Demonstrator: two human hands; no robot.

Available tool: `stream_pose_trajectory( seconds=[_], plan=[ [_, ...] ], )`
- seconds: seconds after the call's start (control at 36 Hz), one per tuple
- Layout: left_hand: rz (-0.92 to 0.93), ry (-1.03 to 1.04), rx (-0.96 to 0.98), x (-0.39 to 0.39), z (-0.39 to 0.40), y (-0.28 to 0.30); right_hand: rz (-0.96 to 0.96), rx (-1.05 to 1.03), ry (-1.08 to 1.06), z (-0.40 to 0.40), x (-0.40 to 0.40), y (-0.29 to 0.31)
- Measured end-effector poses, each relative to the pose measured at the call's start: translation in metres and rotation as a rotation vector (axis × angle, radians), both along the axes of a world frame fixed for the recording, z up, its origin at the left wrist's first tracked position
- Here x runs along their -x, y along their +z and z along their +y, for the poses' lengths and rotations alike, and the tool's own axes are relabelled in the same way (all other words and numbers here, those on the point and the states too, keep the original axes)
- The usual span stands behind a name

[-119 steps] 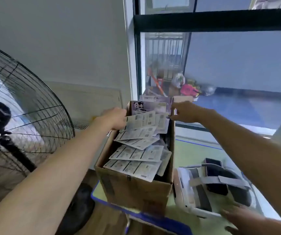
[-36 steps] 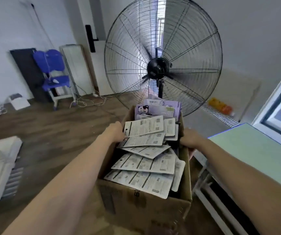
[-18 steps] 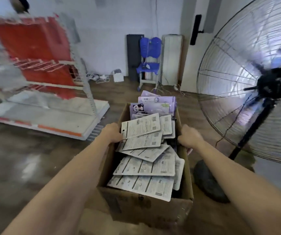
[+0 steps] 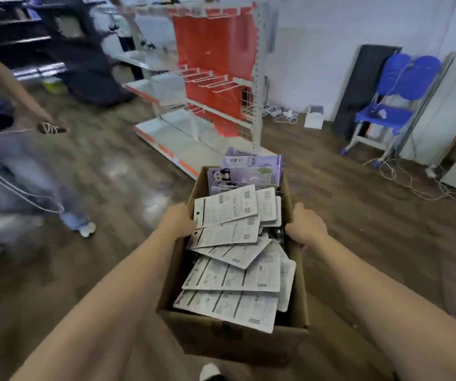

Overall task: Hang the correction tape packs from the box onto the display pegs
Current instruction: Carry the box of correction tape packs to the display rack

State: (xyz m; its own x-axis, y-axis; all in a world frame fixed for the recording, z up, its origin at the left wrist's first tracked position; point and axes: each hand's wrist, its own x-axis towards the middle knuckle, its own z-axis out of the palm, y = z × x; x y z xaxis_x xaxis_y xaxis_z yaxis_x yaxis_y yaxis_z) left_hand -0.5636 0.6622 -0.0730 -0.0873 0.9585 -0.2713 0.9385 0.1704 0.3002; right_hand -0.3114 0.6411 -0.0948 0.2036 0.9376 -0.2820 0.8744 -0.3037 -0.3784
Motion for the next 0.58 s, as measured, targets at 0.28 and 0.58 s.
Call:
stream_pose_trajectory(
  seconds=[0.28,0.58],
  plan=[
    [-0.021,0.062,0.061,0.083,0.091,-0.018,-0.003,0.047,0.107,0.113,0.081,-0.018],
    [-0.089,0.024,0.022,0.155,0.234,-0.01,-0.029,0.024,0.079,0.243,0.148,0.002]
  ],
)
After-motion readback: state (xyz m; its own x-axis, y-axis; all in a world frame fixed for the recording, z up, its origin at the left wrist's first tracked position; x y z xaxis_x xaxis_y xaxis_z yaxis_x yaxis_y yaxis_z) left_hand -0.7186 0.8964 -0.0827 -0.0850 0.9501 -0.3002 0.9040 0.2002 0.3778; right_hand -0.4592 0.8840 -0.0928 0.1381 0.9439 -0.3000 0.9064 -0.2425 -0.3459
